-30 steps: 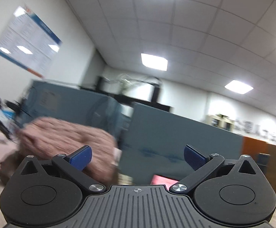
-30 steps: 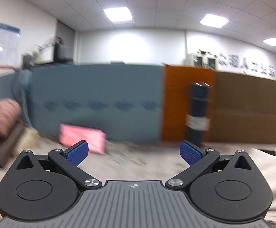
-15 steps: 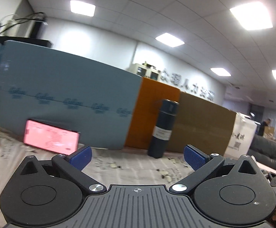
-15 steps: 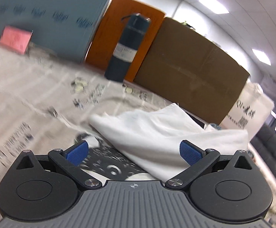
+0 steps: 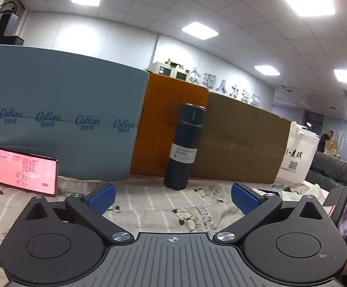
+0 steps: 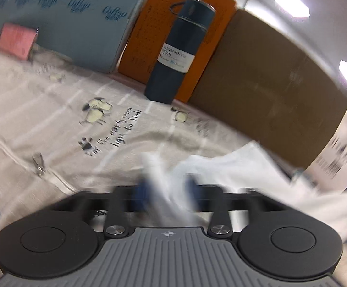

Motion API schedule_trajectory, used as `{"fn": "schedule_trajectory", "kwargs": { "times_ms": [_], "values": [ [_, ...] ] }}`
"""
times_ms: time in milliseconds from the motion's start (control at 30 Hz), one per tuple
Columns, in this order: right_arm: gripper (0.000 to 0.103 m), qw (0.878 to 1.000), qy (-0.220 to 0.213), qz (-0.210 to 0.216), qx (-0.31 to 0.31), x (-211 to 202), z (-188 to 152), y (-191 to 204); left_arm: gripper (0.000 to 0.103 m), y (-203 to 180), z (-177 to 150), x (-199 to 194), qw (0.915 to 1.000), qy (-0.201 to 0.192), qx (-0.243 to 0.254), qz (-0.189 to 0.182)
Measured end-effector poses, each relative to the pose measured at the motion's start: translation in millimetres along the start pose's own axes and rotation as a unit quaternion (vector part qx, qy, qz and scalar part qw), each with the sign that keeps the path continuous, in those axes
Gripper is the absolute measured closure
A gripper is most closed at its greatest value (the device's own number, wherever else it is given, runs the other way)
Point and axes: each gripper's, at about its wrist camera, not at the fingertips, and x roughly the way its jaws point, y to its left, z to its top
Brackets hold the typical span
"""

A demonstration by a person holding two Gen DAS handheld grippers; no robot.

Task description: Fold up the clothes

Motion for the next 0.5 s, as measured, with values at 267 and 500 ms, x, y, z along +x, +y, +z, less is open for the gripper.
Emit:
{"fn": "schedule_trajectory", "kwargs": {
  "times_ms": [267,500],
  "values": [
    [0.094,0.971,-0.120,0.013,0.207,-53,-10,-71,0.000,-22,-13,64,0.9878,0.081,-0.076,-0.109],
    [0.094,0.907,-0.225,-0.065,0.351,-114,-42,-152,0.004,-56,-47,146,0.9455,0.192,-0.179,-0.193]
  ]
}}
